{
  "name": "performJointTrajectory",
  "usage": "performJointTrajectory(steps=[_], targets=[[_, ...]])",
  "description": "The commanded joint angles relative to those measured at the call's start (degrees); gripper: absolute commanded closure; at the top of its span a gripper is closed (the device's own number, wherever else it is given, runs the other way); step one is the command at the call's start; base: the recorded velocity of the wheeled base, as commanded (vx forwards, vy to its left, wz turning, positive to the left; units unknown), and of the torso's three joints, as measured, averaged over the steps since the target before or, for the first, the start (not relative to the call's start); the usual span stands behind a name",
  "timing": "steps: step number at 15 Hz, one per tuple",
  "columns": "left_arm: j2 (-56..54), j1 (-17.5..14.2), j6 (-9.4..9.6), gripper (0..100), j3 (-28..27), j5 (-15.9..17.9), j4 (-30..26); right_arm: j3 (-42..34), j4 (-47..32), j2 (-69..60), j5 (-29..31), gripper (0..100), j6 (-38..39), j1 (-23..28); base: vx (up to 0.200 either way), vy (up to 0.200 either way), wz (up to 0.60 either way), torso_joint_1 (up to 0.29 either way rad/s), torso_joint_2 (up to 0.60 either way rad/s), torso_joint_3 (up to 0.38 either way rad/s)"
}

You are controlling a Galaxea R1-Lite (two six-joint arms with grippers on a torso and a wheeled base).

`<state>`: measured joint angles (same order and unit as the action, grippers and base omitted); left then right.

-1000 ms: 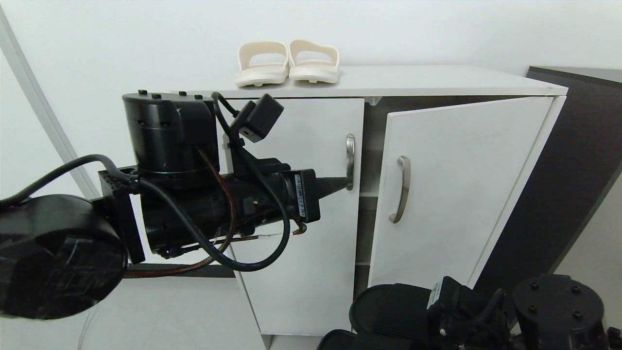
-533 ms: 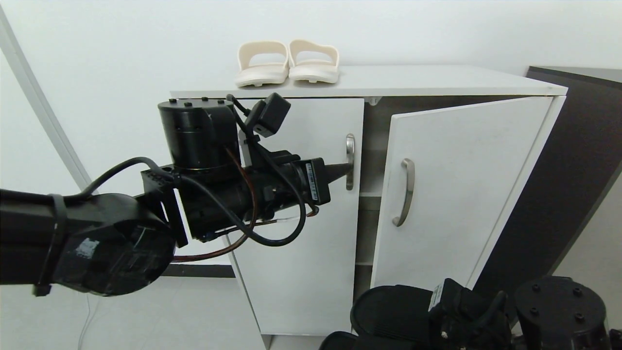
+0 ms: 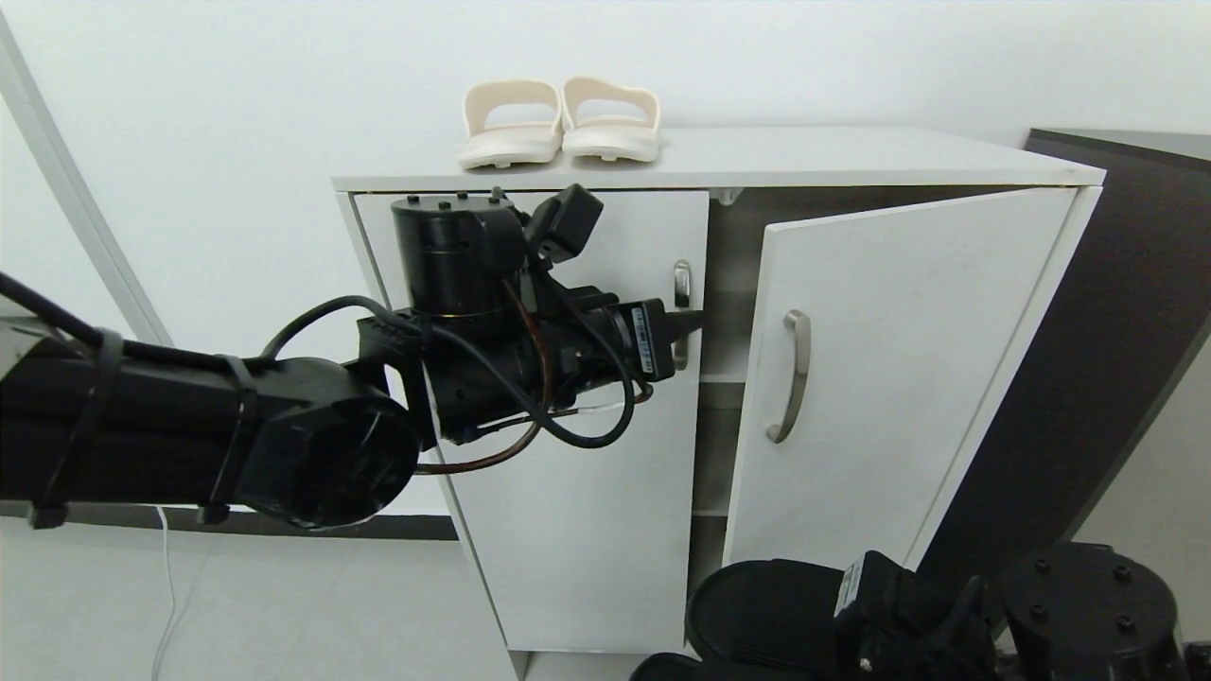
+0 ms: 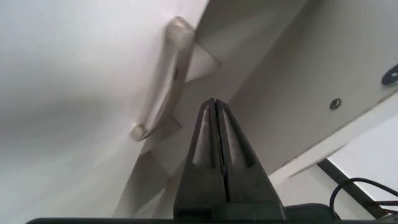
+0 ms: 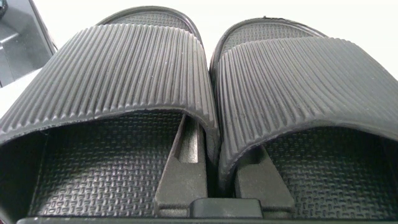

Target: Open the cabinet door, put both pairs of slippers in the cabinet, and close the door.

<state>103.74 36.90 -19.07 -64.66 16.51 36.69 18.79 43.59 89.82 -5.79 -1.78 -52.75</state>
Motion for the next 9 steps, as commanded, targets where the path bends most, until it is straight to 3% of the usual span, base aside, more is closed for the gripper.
performJointTrajectory(steps=[1,7,9], targets=[[2.96,0.45,-0.01,100,-2.58,-0.07,-0.04,-0.06,0.00,0.18,-0.01,100,-0.07,-0.07,0.000,0.000,0.00,0.000,0.00,0.000],[6.82,2.12,-0.01,100,-6.01,-1.21,0.13,-0.06,0.00,1.15,-0.10,100,0.02,-0.16,0.000,0.000,0.00,0.000,0.00,0.000],[7.88,2.74,-0.45,100,-6.62,-2.00,0.57,-0.15,-0.09,1.06,-0.01,100,0.20,-1.13,-0.200,0.000,0.00,0.002,0.00,0.000]])
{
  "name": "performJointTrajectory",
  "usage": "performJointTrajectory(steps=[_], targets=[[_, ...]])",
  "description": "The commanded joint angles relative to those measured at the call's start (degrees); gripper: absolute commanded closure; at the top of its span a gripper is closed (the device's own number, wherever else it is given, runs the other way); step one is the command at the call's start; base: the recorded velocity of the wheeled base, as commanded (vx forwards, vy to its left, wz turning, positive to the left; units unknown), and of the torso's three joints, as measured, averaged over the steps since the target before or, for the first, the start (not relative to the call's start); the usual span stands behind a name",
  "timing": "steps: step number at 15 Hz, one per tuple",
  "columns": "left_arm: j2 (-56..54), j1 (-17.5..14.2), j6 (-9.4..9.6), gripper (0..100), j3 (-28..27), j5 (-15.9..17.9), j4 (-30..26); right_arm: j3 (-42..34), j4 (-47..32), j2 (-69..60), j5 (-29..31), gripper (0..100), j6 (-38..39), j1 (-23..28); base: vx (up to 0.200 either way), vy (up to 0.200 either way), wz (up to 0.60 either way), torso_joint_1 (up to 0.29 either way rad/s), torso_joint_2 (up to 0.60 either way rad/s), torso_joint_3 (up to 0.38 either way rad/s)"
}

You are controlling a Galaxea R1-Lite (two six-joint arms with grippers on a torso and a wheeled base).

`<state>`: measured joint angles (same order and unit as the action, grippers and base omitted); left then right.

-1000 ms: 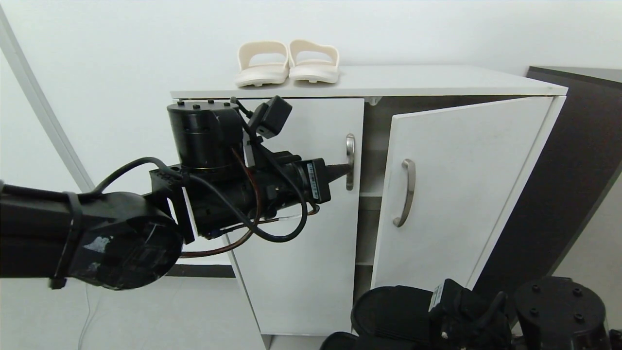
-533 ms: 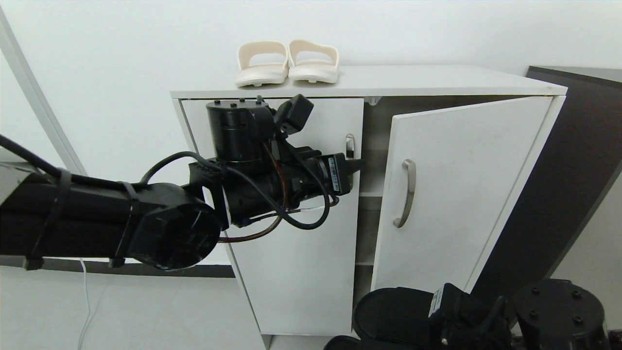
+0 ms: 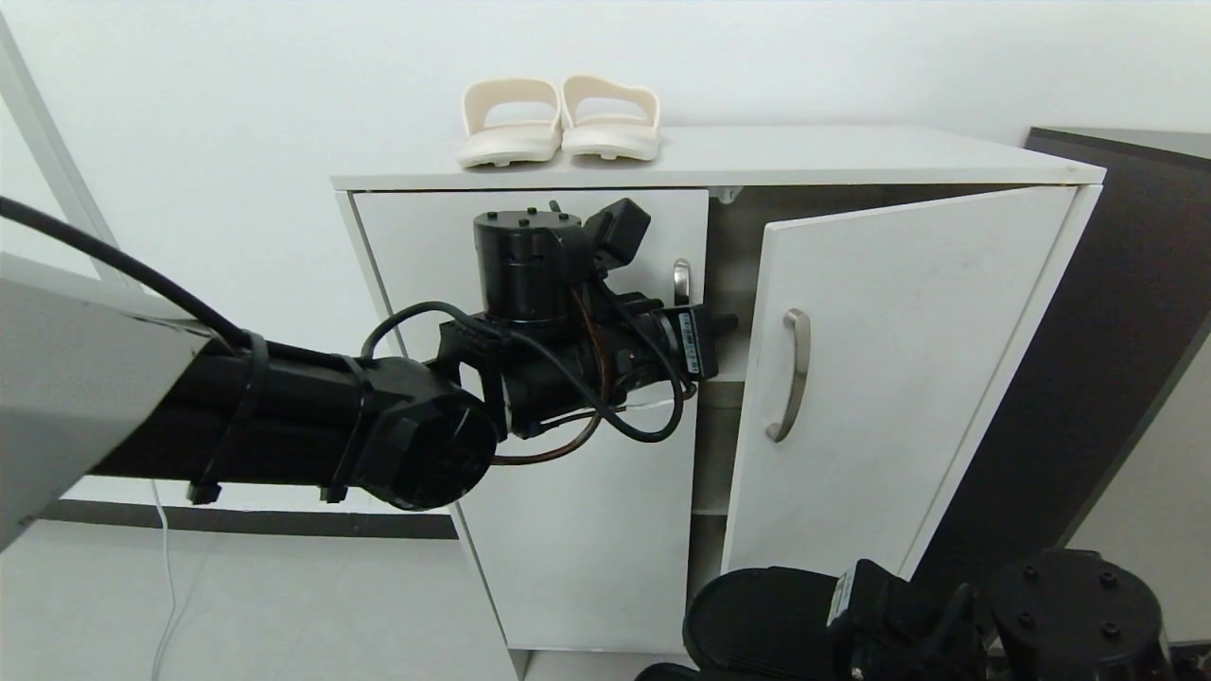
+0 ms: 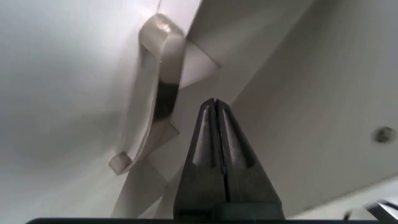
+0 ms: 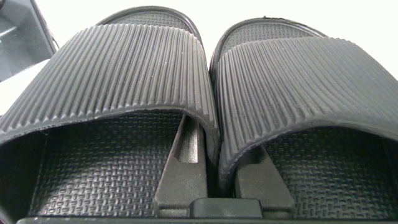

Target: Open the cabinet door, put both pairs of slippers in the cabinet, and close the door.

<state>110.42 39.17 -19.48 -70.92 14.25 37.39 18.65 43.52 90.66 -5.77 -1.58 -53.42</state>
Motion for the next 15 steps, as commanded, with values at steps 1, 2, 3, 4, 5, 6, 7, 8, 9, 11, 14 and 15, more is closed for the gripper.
performJointTrajectory(steps=[1,2,3,4,5,6,7,8,9,11,14,15], targets=[[2.25,0.82,-0.73,100,-0.79,-1.86,1.63,-0.19,-0.10,0.31,-0.03,100,0.18,-0.90,-0.200,0.000,0.00,0.007,0.00,0.002],[2.43,0.82,-0.82,100,-0.79,-2.03,2.34,-0.19,-0.10,0.31,-0.03,100,0.18,-1.25,-0.200,0.000,0.00,0.002,0.00,-0.002],[2.43,1.61,-0.91,100,-0.27,-2.12,3.74,-0.37,-0.19,0.31,-0.03,100,0.27,-1.78,-0.200,0.000,0.00,-0.012,0.00,0.002],[2.25,2.32,-0.91,100,0.00,-2.12,4.18,-0.55,-0.19,0.31,-0.03,100,0.27,-2.04,-0.200,0.000,0.00,-0.002,0.00,0.007],[1.73,4.51,-0.91,100,1.67,-2.12,6.47,-0.81,-0.19,0.31,-0.03,100,0.27,-2.48,-0.200,0.000,0.00,-0.007,0.00,0.007],[0.76,6.36,-0.91,100,3.07,-2.03,8.58,-0.99,-0.10,0.31,-0.03,100,0.27,-2.66,-0.200,0.000,0.00,0.002,0.02,0.012],[0.14,8.20,-0.91,100,4.48,-1.68,9.98,-0.99,-0.10,0.39,-0.03,100,0.27,-2.74,-0.200,0.000,0.00,0.007,0.00,0.002],[-0.73,10.05,-0.91,100,5.18,-1.59,10.78,-0.99,-0.10,0.48,-0.03,100,0.27,-2.74,-0.200,0.000,0.00,0.002,0.00,0.007],[-1.53,11.63,-0.91,100,6.33,-0.80,11.13,-0.99,0.07,1.01,0.05,100,0.27,-2.74,-0.200,0.000,0.00,0.007,0.00,0.002],[-2.05,12.86,-0.91,100,8.17,1.39,13.41,-0.99,0.16,1.45,0.05,100,0.35,-2.74,-0.100,0.000,0.00,0.001,0.00,0.001],[-3.11,9.70,-0.91,100,9.93,1.04,14.73,-0.63,0.42,1.54,0.05,100,0.44,-2.66,0.000,0.000,0.00,0.000,0.00,0.000],[-5.74,8.12,-1.00,100,11.60,1.04,13.85,-0.63,0.86,1.54,0.14,100,0.44,-2.48,0.000,0.000,0.00,0.000,0.00,0.000]])
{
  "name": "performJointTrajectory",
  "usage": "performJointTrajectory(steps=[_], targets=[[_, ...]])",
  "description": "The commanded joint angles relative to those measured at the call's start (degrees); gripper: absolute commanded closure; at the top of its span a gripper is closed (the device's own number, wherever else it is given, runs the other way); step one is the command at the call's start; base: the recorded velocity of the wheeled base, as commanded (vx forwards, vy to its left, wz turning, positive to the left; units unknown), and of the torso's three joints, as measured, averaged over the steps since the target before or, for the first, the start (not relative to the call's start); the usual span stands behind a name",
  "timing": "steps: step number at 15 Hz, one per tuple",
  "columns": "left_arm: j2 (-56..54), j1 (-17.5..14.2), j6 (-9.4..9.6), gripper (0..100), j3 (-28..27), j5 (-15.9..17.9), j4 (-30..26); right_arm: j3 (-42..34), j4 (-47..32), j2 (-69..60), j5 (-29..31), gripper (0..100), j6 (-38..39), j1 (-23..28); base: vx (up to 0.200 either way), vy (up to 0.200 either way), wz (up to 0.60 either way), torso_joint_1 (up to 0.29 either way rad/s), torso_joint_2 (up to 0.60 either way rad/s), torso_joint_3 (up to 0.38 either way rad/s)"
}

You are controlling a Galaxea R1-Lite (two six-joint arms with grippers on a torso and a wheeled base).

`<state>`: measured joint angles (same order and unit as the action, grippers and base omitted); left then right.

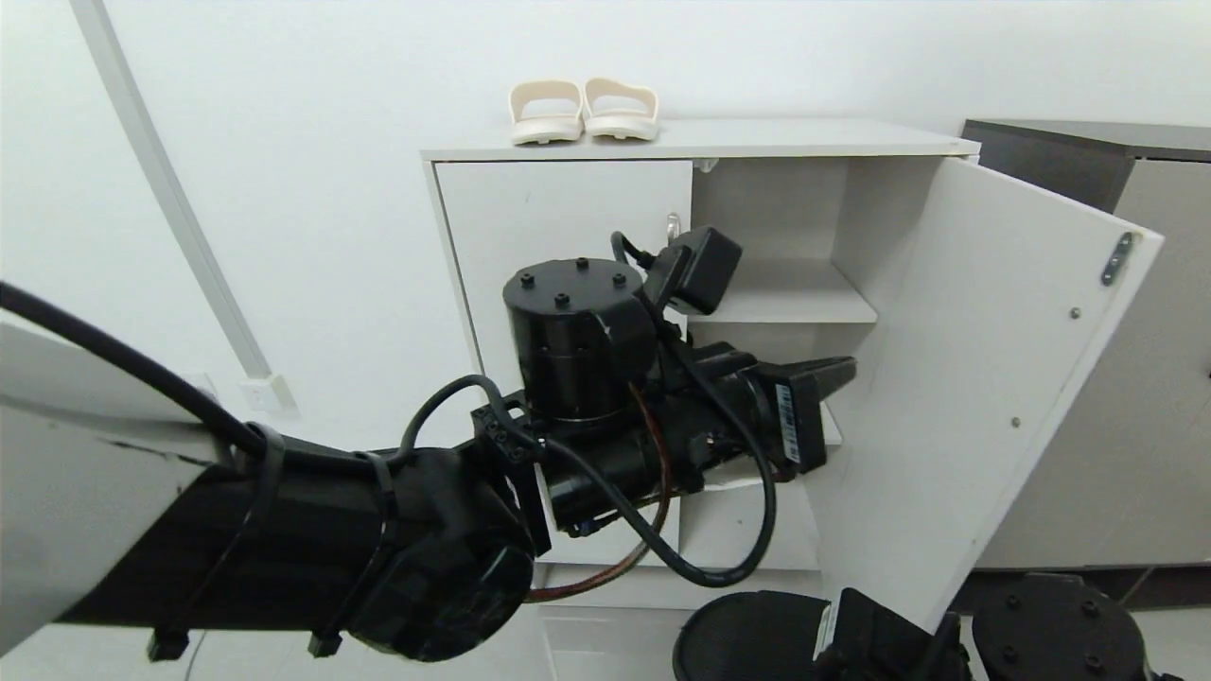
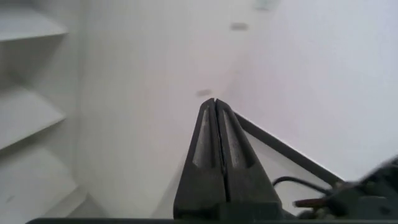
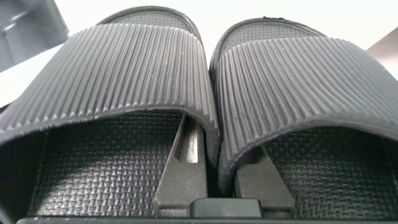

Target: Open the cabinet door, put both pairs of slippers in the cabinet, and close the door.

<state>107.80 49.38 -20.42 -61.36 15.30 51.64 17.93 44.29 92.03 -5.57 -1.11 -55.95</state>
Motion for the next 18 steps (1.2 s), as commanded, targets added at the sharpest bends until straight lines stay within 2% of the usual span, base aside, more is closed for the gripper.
performJointTrajectory(steps=[1,3,5,6,7,8,9,10,11,12,13,14,15,16,17,18], targets=[[-5.15,-3.59,0.03,100,3.35,-0.01,-1.10,0.09,0.62,0.61,0.03,100,-0.03,0.32,0.000,0.000,0.00,0.000,0.00,0.000],[-12.70,-8.16,0.38,100,9.94,-0.09,-3.12,0.61,4.67,3.95,0.91,100,0.05,4.45,0.000,0.000,0.00,0.000,0.00,0.000],[-21.67,-11.94,0.56,100,17.67,-0.53,-3.30,2.37,11.35,8.78,4.52,100,2.25,7.97,0.000,0.000,0.00,0.000,0.00,0.000],[-27.56,-12.29,1.00,100,22.95,-3.70,-4.27,4.66,14.42,11.68,8.91,100,4.80,8.14,0.000,0.000,0.00,0.000,0.00,0.000],[-30.28,-12.29,1.61,100,24.97,-5.81,-5.32,5.71,15.48,12.83,11.02,100,5.59,8.14,0.000,0.000,0.00,0.000,0.00,0.000],[-39.69,-12.29,4.86,100,29.71,-11.96,-11.47,8.96,16.97,15.82,16.29,100,6.47,8.23,0.000,0.000,0.00,0.000,0.00,0.000],[-43.99,-12.56,5.57,100,31.03,-13.63,-15.43,9.93,16.97,16.69,17.79,100,6.56,8.32,0.000,0.000,0.00,0.000,0.00,0.000],[-52.43,-15.19,5.74,100,31.91,-15.30,-23.69,11.69,16.97,17.75,19.72,100,7.17,8.49,0.000,0.000,0.00,0.000,0.00,0.000],[-55.59,-17.30,5.83,100,32.00,-15.39,-27.47,12.39,16.97,18.28,20.69,100,7.96,8.58,0.000,0.000,0.00,0.000,0.00,0.000],[-63.33,-21.61,6.01,100,31.91,-15.56,-36.26,14.32,16.88,19.24,23.50,100,9.28,8.58,0.000,0.000,0.00,0.000,0.00,0.000],[-67.81,-23.72,6.18,100,31.91,-16.09,-40.48,14.76,16.88,19.77,24.64,100,9.55,8.76,0.000,0.000,0.00,0.000,0.00,0.000],[-75.63,-28.20,6.27,100,32.18,-17.41,-47.60,15.03,16.88,20.21,25.08,100,9.55,9.11,0.000,0.000,0.00,0.000,0.00,0.000],[-79.94,-31.63,6.36,100,32.70,-19.52,-51.64,15.29,16.88,20.39,25.17,100,9.63,9.28,0.000,0.000,0.00,0.000,0.00,0.000],[-82.05,-33.65,6.36,100,33.32,-21.45,-53.66,15.55,16.88,20.65,25.26,100,9.63,9.46,0.000,0.000,0.00,0.000,0.00,0.000],[-86.36,-36.29,6.53,100,35.78,-24.44,-55.33,15.73,16.88,20.91,25.35,100,9.63,9.55,0.000,0.000,0.00,0.000,0.00,0.000],[-89.26,-37.69,7.32,100,37.71,-25.85,-55.42,15.64,16.88,21.00,25.43,100,9.63,9.64,0.000,0.000,0.00,0.000,0.00,0.000]])
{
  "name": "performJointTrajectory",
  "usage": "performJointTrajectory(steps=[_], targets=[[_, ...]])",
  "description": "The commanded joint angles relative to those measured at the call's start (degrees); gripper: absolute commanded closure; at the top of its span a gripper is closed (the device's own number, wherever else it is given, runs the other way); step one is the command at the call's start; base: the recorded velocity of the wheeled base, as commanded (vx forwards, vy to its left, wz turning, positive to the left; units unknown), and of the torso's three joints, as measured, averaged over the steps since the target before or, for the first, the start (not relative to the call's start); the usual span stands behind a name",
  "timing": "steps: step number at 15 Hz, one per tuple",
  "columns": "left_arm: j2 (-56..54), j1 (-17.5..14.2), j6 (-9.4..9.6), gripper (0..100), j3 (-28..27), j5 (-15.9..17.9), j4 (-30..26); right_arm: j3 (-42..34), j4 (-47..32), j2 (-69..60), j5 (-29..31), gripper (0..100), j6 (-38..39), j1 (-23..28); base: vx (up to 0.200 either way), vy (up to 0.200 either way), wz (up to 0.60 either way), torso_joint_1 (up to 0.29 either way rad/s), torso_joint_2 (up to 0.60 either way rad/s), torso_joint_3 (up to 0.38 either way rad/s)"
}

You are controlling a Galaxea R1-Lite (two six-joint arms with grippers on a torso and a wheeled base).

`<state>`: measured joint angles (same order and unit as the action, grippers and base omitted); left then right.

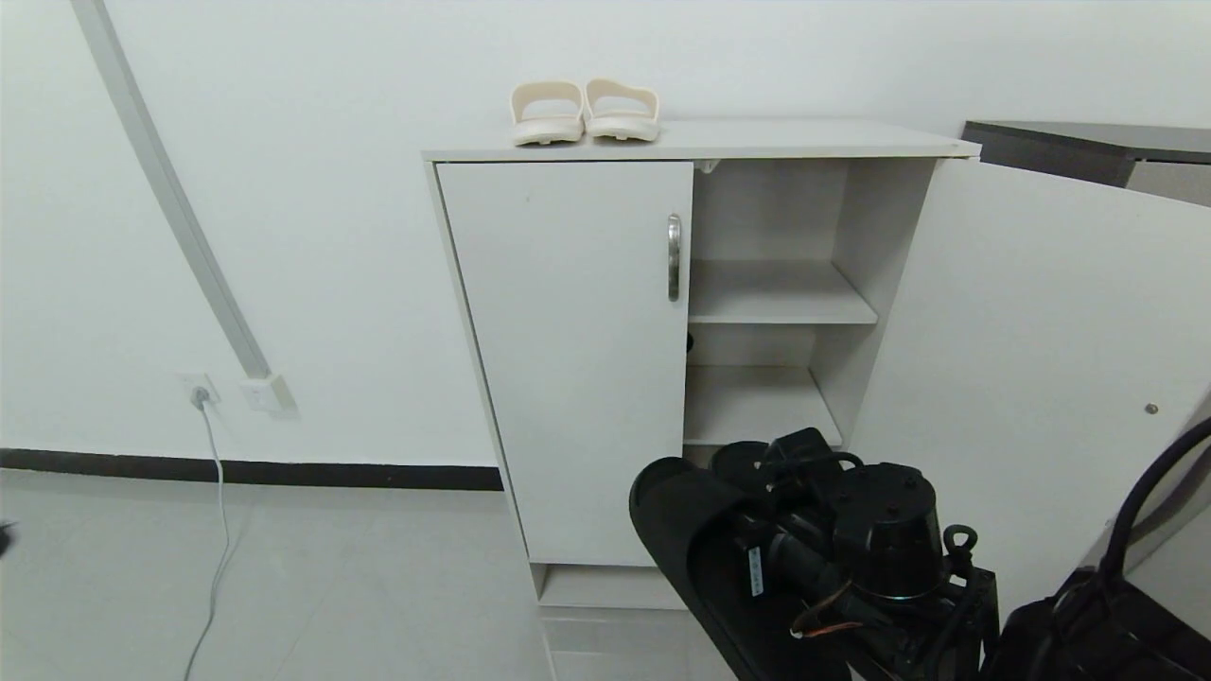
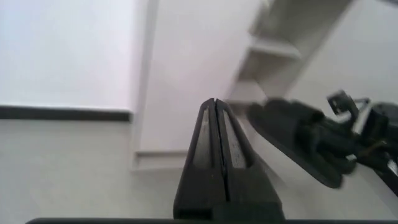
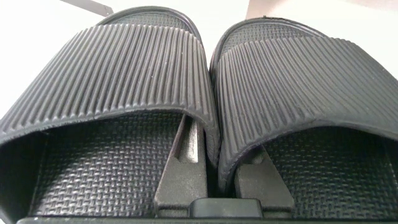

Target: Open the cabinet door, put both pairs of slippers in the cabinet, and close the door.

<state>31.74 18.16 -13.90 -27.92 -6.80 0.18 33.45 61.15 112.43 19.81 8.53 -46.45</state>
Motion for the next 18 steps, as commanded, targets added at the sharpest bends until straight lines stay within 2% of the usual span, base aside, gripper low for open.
performJointTrajectory(steps=[1,3,5,7,9,10,11,12,16,17,18], targets=[[-16.63,-8.50,2.30,100,6.65,-5.15,-4.05,0.12,0.02,0.95,0.14,100,-0.01,0.13,0.000,0.000,0.00,0.000,0.00,0.000],[-22.25,-12.19,4.14,100,11.04,-6.91,-4.14,0.12,0.11,1.56,0.14,100,-0.01,0.13,0.000,0.000,0.00,0.000,0.00,0.000],[-26.12,-14.47,4.67,100,15.52,-7.08,-4.23,-0.14,0.11,1.74,0.14,100,-0.01,0.13,0.000,0.000,0.00,0.000,0.00,0.000],[-28.49,-16.67,6.25,100,20.53,-6.82,-3.87,-0.14,0.11,1.65,0.14,100,-0.01,0.13,0.000,0.000,0.00,0.000,0.00,0.000],[-30.51,-17.64,7.57,100,24.75,-6.21,-3.17,-0.14,0.11,1.65,0.14,100,-0.10,0.13,0.000,0.000,0.00,0.000,0.00,0.000],[-31.74,-18.08,8.71,100,26.77,-4.97,-0.89,-0.14,0.20,1.65,0.23,100,-0.10,0.13,0.000,0.000,0.00,0.000,0.00,0.000],[-31.74,-18.08,8.98,100,27.83,-2.51,2.19,-0.14,0.20,1.65,0.14,100,-0.10,0.13,0.000,0.000,0.00,0.000,0.00,0.000],[-31.74,-18.08,9.15,100,27.92,0.47,1.84,-0.14,0.20,1.82,0.14,100,-0.10,0.04,0.000,0.000,0.00,0.000,0.00,0.000],[-31.74,-18.08,9.68,100,27.92,1.18,1.66,0.04,0.20,1.91,0.14,100,-0.10,-0.05,0.000,0.000,0.00,0.000,0.00,0.000],[-31.74,-18.08,11.00,100,27.92,1.35,1.66,0.04,0.20,1.91,0.23,100,-0.18,-0.05,0.000,0.000,0.00,0.000,0.00,0.000],[-31.74,-18.08,15.04,100,27.92,1.97,-0.45,0.12,0.29,1.91,0.23,100,-0.27,-0.14,0.000,0.000,0.00,0.000,0.00,0.000]])
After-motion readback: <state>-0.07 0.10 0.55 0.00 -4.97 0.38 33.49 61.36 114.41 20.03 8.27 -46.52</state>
